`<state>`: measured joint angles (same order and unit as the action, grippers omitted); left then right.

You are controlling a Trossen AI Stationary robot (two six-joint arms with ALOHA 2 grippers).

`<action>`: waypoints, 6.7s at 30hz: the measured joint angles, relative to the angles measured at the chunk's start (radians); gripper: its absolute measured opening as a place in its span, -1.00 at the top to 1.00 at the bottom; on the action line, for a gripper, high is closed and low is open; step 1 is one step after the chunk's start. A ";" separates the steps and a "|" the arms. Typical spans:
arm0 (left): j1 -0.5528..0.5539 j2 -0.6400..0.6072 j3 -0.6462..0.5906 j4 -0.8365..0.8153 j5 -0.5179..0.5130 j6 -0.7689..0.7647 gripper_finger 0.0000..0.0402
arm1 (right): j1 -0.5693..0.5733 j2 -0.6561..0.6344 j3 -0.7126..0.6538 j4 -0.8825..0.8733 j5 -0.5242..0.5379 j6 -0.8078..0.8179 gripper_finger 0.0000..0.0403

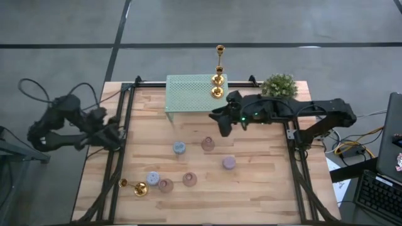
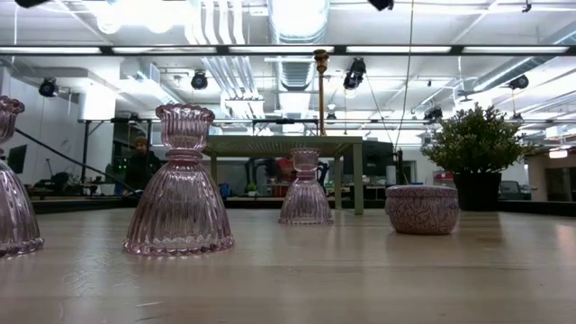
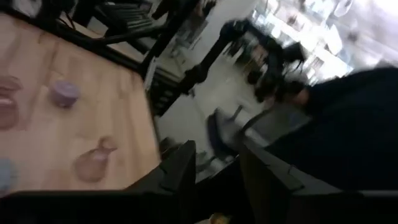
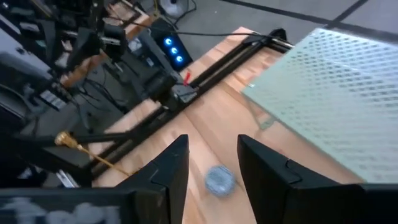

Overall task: Pick & Place candle stick holders
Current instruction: Put the gold candle holder aligned with the other gold candle holders on the shelf

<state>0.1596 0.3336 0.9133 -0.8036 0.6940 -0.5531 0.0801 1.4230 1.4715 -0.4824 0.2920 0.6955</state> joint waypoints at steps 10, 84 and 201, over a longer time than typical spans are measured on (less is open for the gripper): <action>0.000 0.006 0.090 -0.120 -0.016 0.344 -0.02 | 0.003 0.114 0.000 0.155 -0.001 0.027 0.44; -0.786 0.358 -0.267 0.159 -0.275 0.337 0.03 | 0.027 0.140 0.000 0.183 -0.003 0.034 0.58; -0.428 0.706 0.376 0.202 -0.867 0.208 0.87 | 0.088 0.407 0.113 0.517 -0.162 -0.174 0.33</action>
<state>-0.2680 1.0395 1.2896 -0.6018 -0.1730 -0.3447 0.1680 1.8297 1.5848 0.0345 0.1299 0.5214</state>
